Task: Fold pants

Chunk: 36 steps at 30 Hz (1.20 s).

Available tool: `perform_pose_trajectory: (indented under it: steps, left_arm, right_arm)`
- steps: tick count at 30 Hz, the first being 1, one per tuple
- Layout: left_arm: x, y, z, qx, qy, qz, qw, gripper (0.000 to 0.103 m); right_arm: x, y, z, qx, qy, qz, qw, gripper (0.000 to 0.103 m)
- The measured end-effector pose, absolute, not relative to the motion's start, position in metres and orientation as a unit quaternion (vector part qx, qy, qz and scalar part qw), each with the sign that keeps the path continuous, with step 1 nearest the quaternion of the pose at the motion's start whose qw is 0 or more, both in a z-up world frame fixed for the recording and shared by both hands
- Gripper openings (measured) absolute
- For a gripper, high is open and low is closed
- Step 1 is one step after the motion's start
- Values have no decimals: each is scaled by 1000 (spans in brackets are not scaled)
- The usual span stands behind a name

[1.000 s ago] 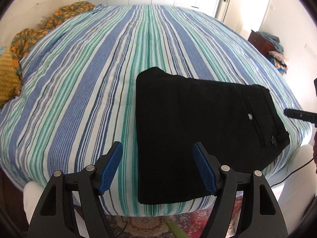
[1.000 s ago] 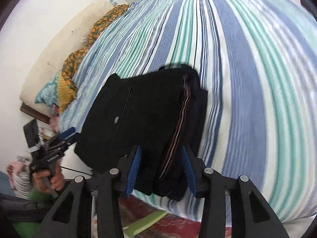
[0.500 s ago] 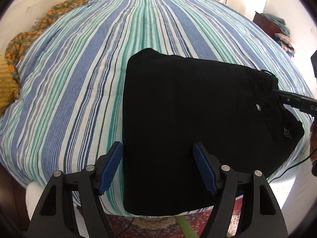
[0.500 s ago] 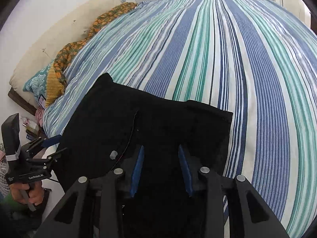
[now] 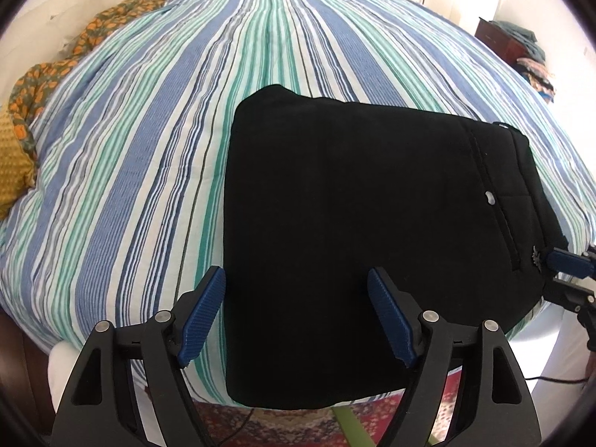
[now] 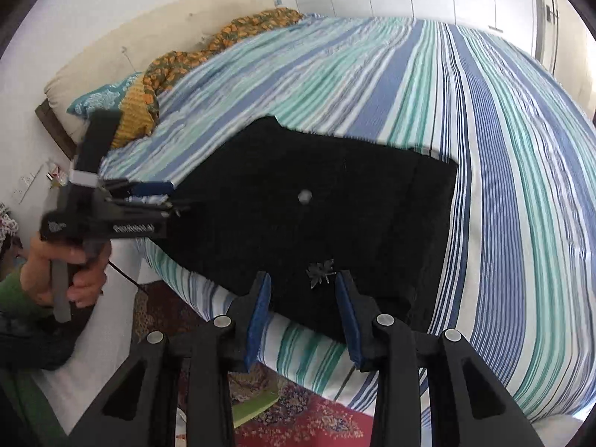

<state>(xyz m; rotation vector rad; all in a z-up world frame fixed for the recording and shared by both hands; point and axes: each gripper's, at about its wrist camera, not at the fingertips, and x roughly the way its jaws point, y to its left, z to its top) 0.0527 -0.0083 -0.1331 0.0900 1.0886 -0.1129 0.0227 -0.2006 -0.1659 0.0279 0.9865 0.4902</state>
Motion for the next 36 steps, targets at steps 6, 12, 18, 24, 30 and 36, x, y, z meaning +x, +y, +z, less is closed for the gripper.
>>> perform_pose_trajectory:
  steps: [6,12,18,24,30,36]
  left_arm:
    - [47,-1,-136,13,519,-57,853,84]
    - [39,12,-127,-27,496,-63,866,84]
    - [37,28,-123,-53,479,-54,875,84]
    - [35,33,-123,-63,470,-52,879,84]
    - [34,34,-123,-64,469,-50,880,84]
    - [33,37,-123,-65,467,-47,881,84]
  right_arm:
    - [23,-201,-170,37,465,229,855,40]
    - [16,-208,-160,66,427,228,873,51]
    - [11,-223,-151,91,392,203,893,59]
    - [16,-239,-150,126,389,180,895,59]
    - [18,-256,-153,163,386,162,894,63]
    - [20,-270,-156,194,385,145,890,65]
